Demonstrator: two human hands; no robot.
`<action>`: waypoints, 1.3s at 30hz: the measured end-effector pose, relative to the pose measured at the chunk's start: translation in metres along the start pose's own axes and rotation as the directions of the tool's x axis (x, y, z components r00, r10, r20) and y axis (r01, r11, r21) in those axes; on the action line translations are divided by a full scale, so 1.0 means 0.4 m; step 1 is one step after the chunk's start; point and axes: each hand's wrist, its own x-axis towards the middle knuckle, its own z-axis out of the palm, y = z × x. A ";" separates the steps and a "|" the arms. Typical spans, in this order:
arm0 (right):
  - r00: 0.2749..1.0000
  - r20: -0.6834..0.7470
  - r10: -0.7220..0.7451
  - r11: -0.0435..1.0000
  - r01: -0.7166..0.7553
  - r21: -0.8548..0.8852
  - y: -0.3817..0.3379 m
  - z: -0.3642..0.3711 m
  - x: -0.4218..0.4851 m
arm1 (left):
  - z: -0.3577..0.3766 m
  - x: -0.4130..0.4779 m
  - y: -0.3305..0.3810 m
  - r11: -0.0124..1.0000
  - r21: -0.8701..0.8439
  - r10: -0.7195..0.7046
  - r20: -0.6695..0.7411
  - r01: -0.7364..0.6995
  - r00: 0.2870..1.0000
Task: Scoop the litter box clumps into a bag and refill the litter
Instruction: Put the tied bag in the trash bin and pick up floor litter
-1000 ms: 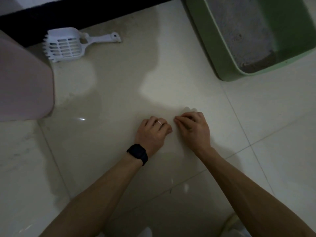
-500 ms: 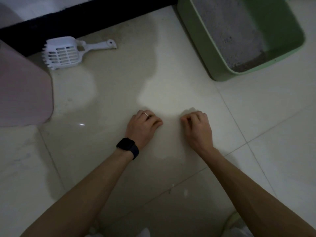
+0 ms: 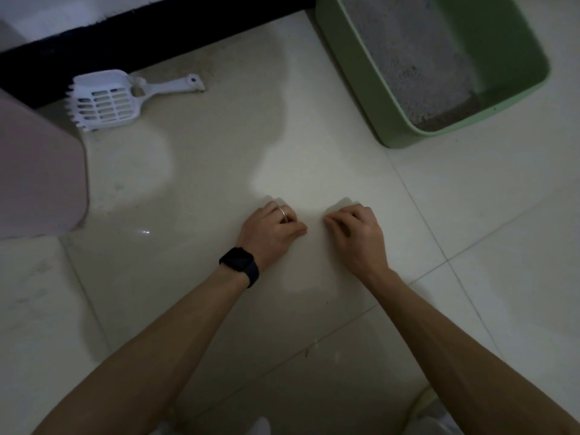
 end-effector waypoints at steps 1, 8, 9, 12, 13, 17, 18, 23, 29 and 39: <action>1.000 0.021 -0.015 1.000 0.015 -0.006 0.003 -0.003 -0.008 | -0.001 0.002 0.001 0.999 0.037 0.039 0.005 -0.039 0.999; 0.980 0.073 -0.184 0.966 0.194 -0.168 0.002 -0.014 -0.013 | 0.002 0.026 0.029 0.889 0.391 0.177 0.189 -0.239 0.966; 0.981 0.097 -0.169 0.961 0.186 -0.204 -0.003 -0.012 -0.009 | 0.000 0.030 0.035 0.888 0.397 0.163 0.199 -0.232 0.966; 0.977 0.166 -0.132 0.926 0.181 -0.332 -0.024 -0.002 0.002 | -0.021 0.033 0.028 0.960 0.270 0.038 0.137 -0.074 0.990; 0.978 0.174 -0.119 0.918 0.175 -0.356 -0.029 -0.001 0.006 | -0.033 0.030 0.019 0.982 0.188 -0.039 0.087 0.022 0.995; 0.978 0.205 0.025 0.972 0.024 -0.235 -0.037 0.002 0.008 | -0.079 -0.012 -0.022 0.961 0.050 -0.269 -0.052 0.272 0.962; 0.978 0.205 0.039 0.986 -0.004 -0.170 -0.038 0.001 0.004 | -0.084 -0.025 -0.027 0.962 0.047 -0.265 -0.069 0.269 0.962; 0.975 0.222 0.024 0.999 -0.018 -0.030 -0.063 -0.005 -0.004 | -0.061 -0.053 -0.012 0.980 0.063 -0.188 -0.038 0.190 0.981; 0.985 0.128 -0.118 0.978 0.137 -0.157 -0.091 0.006 0.025 | -0.040 -0.056 -0.011 0.988 0.134 -0.073 -0.046 0.079 0.996; 0.940 0.222 -0.260 0.862 0.330 -0.385 -0.101 0.022 0.041 | -0.030 -0.019 0.009 0.920 0.370 0.057 0.197 -0.128 0.979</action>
